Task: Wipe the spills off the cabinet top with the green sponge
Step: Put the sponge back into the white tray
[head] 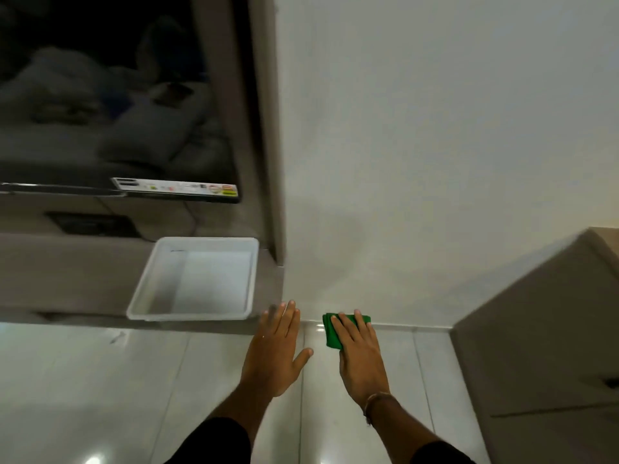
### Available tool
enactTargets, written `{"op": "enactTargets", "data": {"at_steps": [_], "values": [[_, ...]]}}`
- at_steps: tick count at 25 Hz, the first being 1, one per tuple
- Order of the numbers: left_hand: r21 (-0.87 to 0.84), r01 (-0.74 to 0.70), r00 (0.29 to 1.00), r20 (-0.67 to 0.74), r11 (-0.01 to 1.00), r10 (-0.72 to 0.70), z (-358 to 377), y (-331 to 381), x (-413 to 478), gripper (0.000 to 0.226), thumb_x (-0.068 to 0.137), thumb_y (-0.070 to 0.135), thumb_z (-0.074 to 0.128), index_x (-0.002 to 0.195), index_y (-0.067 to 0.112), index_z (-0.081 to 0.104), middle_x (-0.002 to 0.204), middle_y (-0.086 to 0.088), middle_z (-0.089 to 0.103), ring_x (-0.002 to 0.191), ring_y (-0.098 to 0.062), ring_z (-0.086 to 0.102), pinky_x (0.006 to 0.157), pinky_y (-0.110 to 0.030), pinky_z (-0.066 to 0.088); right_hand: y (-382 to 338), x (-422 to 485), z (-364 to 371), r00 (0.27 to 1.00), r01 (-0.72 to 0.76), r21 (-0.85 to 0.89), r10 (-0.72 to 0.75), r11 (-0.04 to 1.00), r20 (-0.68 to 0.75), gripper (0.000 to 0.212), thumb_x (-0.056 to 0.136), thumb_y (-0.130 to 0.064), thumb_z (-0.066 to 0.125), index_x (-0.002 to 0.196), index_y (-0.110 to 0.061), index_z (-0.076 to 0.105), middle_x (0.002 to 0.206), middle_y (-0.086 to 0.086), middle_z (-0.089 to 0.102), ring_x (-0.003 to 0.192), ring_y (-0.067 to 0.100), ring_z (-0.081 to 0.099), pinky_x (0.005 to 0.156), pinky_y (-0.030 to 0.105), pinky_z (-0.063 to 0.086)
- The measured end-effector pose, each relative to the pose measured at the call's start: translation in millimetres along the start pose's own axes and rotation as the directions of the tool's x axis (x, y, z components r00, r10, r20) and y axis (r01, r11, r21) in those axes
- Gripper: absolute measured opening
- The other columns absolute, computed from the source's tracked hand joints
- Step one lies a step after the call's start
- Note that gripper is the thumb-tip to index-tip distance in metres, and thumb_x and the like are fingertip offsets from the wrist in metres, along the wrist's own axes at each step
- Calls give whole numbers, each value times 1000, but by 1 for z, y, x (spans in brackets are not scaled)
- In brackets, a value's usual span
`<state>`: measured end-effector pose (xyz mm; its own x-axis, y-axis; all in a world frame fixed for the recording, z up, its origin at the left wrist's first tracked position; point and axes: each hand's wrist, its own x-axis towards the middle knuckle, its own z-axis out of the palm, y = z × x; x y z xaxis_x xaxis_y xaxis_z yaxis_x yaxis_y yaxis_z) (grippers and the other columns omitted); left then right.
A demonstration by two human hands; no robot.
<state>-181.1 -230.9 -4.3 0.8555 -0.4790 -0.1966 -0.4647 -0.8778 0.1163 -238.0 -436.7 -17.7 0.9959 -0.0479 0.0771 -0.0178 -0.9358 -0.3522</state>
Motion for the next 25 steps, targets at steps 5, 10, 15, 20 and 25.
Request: {"op": "enactTargets", "data": {"at_steps": [5, 10, 15, 20, 25], "values": [[20, 150, 988, -49, 988, -149, -18, -139, 0, 85, 99, 67, 5, 164, 14, -5, 173, -11, -11, 158, -32, -13, 129, -56, -1, -126, 87, 54, 989, 130, 47, -134, 990, 69, 78, 92, -2, 67, 157, -28, 34, 165, -1, 37, 158, 30, 15, 125, 56, 24], [0, 216, 974, -62, 976, -216, -30, -258, 28, 82, 100, 68, 6, 161, 15, -12, 169, -8, -19, 157, -31, -18, 129, -54, 2, -214, 168, 94, 979, 183, 23, -185, 983, 87, 83, 90, -13, 76, 158, -26, 30, 167, 1, 32, 158, 31, 15, 127, 53, 13], [-45, 128, 990, -51, 991, -131, -17, -314, 56, 77, 107, 61, 16, 164, 9, 10, 172, -14, 1, 158, -32, -9, 130, -53, 8, -239, 217, 131, 969, 156, -40, -145, 987, 201, 73, 101, -13, 63, 161, -27, 23, 172, -1, 19, 159, 28, 1, 129, 52, 8], [-101, 67, 995, -63, 993, -73, 1, -342, 67, 83, 102, 63, 15, 163, 7, 15, 173, -15, 8, 159, -32, -3, 129, -55, 12, -229, 226, 154, 968, 104, -88, -80, 991, 238, 77, 100, -3, 56, 163, -27, 19, 173, -1, 15, 159, 27, -4, 129, 50, 2], [-113, 39, 998, -51, 993, -45, 4, -344, 75, 83, 103, 64, 18, 163, 7, 12, 173, -16, 3, 159, -33, -5, 129, -57, 12, -225, 222, 167, 962, 81, -134, -42, 988, 270, 78, 103, -17, 59, 163, -28, 11, 174, 1, 10, 159, 28, -2, 128, 48, 1]]}}
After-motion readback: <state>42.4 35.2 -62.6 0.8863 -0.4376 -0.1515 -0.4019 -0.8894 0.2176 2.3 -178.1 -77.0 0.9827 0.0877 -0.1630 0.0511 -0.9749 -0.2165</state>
